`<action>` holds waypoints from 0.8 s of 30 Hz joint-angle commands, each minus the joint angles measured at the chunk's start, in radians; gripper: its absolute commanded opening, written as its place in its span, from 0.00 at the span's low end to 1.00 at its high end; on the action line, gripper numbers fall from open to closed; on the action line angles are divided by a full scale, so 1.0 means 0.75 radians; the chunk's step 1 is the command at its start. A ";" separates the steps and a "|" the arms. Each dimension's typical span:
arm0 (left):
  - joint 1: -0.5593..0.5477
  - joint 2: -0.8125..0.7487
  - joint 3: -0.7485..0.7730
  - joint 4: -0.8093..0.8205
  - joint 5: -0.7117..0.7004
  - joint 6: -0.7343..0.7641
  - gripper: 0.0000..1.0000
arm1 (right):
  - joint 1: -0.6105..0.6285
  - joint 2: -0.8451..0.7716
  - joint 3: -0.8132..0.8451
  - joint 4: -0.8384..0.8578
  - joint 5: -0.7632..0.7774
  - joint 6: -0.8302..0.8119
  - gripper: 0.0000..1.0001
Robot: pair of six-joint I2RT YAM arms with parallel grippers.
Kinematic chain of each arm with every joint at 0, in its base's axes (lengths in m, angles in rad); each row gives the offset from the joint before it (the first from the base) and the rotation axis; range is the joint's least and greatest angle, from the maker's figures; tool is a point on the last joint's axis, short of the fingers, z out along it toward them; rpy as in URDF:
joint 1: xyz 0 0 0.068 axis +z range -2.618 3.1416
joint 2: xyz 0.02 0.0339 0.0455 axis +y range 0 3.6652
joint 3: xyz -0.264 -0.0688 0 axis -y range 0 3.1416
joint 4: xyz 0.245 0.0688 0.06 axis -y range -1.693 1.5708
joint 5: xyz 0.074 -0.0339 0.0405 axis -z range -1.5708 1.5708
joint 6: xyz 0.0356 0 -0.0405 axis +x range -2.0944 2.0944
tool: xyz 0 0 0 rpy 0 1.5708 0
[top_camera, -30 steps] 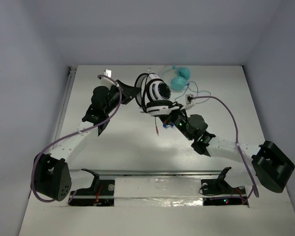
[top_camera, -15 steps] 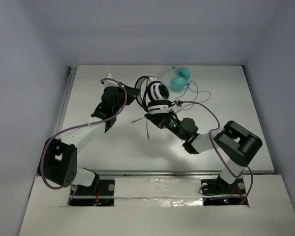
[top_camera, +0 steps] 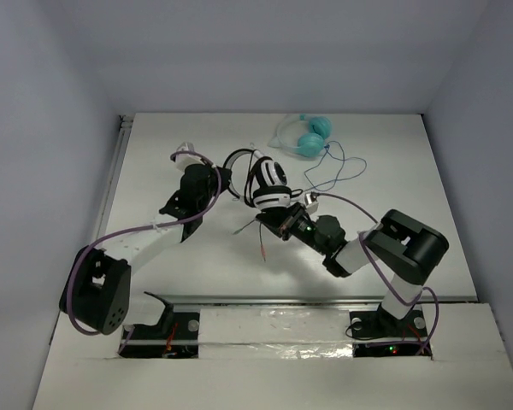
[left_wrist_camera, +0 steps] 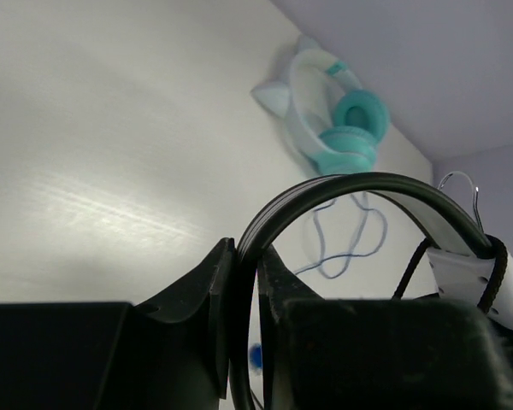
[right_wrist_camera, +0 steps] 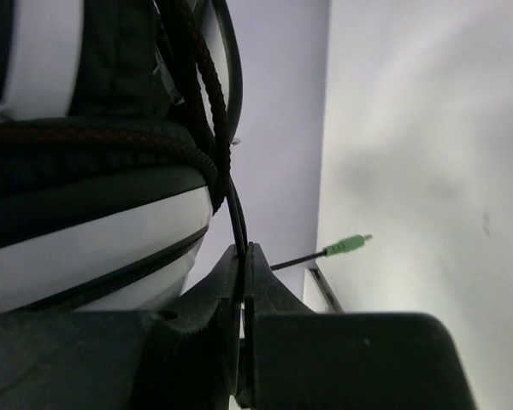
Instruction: Wrap the headphones
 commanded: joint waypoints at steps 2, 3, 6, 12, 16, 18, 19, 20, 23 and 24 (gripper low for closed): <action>0.018 -0.147 -0.068 0.276 -0.413 -0.052 0.00 | 0.078 -0.052 -0.092 0.361 -0.107 0.063 0.05; -0.013 -0.155 -0.081 0.270 -0.444 -0.038 0.00 | 0.112 -0.058 -0.084 0.327 -0.103 0.043 0.07; -0.060 -0.192 -0.136 0.247 -0.540 0.007 0.00 | 0.113 -0.058 -0.080 0.281 -0.078 0.034 0.11; -0.134 -0.216 -0.191 0.155 -0.706 0.102 0.00 | 0.155 0.064 -0.057 0.486 -0.109 0.098 0.29; -0.191 -0.202 -0.224 0.169 -0.698 0.075 0.00 | 0.156 0.158 -0.037 0.547 -0.089 0.110 0.30; -0.191 -0.192 -0.244 0.177 -0.655 0.030 0.00 | 0.156 0.181 -0.029 0.545 -0.068 0.096 0.12; -0.191 -0.192 -0.261 0.190 -0.642 0.024 0.00 | 0.156 0.187 -0.027 0.525 -0.056 0.090 0.08; -0.191 -0.190 -0.267 0.192 -0.632 0.024 0.00 | 0.156 0.185 -0.029 0.517 -0.050 0.081 0.09; -0.205 -0.208 -0.273 0.167 -0.630 0.022 0.00 | 0.168 0.102 -0.061 0.380 0.020 -0.010 0.26; -0.205 -0.228 -0.279 0.169 -0.624 0.024 0.00 | 0.182 0.067 -0.092 0.276 0.058 -0.110 0.33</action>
